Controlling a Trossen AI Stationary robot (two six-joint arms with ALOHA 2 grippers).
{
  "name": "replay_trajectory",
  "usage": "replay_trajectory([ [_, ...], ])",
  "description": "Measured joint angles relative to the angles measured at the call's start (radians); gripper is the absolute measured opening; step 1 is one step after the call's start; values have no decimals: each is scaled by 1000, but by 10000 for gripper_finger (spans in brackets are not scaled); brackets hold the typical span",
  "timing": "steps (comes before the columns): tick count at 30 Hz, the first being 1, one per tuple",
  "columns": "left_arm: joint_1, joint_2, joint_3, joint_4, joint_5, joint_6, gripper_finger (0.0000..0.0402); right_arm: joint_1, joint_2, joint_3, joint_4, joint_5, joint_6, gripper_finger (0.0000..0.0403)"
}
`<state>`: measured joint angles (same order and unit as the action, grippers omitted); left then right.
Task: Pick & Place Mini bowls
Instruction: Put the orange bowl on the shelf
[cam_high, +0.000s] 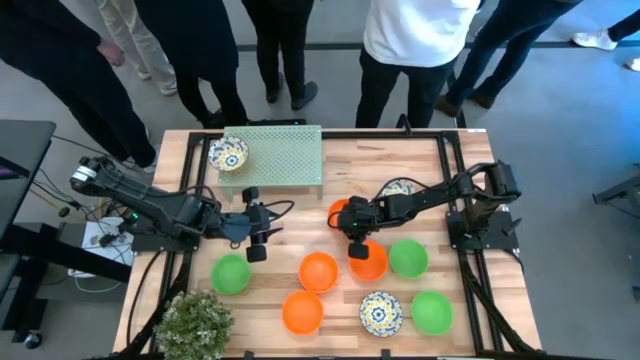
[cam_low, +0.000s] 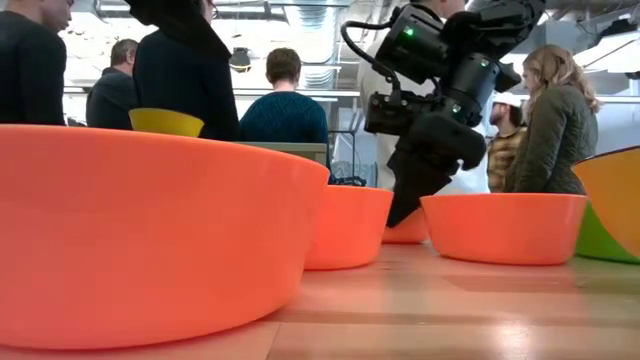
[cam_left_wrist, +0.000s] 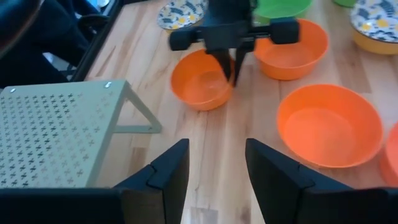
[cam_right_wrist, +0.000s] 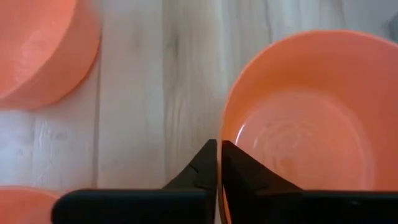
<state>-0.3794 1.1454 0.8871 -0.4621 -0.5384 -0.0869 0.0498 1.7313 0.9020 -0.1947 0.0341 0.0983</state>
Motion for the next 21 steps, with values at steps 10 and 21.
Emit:
replay_trajectory([
  [10,-90,0,0,0,-32,-8,159,1,-44,157,-190,-10,-44,6],
  [21,-119,-120,0,-10,-161,-1,159,-6,-86,450,-383,47,-237,2],
])
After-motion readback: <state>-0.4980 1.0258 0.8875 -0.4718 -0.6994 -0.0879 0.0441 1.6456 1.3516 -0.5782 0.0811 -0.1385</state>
